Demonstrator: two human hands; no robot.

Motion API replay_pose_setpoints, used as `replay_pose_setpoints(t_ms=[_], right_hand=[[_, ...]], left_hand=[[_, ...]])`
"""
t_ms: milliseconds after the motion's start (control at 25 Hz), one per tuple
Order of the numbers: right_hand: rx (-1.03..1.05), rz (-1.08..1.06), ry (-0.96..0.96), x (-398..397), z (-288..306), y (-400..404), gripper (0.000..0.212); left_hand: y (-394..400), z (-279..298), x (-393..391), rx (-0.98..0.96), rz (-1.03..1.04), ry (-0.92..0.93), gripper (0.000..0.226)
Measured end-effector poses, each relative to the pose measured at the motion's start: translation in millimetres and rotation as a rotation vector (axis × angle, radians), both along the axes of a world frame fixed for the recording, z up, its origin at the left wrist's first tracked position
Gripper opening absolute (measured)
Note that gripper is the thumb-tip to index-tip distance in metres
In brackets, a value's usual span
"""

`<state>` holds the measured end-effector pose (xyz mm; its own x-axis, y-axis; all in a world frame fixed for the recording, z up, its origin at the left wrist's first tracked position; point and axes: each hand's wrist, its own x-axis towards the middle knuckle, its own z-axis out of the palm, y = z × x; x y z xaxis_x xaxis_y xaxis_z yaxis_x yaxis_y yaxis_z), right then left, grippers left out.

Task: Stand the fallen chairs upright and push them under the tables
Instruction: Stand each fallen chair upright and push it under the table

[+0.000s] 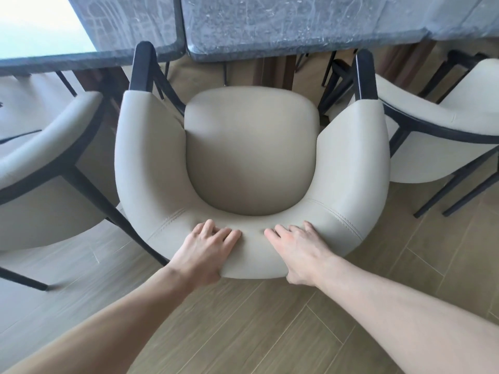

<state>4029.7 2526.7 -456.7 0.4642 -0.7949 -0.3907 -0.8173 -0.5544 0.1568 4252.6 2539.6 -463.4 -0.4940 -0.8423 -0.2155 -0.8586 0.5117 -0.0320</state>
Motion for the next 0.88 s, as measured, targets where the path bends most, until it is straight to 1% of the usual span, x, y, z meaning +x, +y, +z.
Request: replay_pose_setpoints(t_ms=[240,360,560,760,880], right_hand=[[0.043,0.048,0.007,-10,14,12,0.073],[0.045,0.064,-0.001,-7,20,14,0.071],[0.068,0.095,-0.013,-11,37,-3,0.063],[0.095,0.093,-0.016,-13,48,-28,0.062],[0.075,0.037,-0.029,-12,55,-48,0.061]], left_hand=[[17,8,-9,0.019,0.005,-0.009,0.064],[19,13,-6,0.021,0.005,-0.043,0.065],[4,26,-6,0.033,0.025,-0.017,0.061],[-18,34,-7,0.063,0.03,0.019,0.07],[-42,43,-5,0.055,0.048,0.033,0.078]])
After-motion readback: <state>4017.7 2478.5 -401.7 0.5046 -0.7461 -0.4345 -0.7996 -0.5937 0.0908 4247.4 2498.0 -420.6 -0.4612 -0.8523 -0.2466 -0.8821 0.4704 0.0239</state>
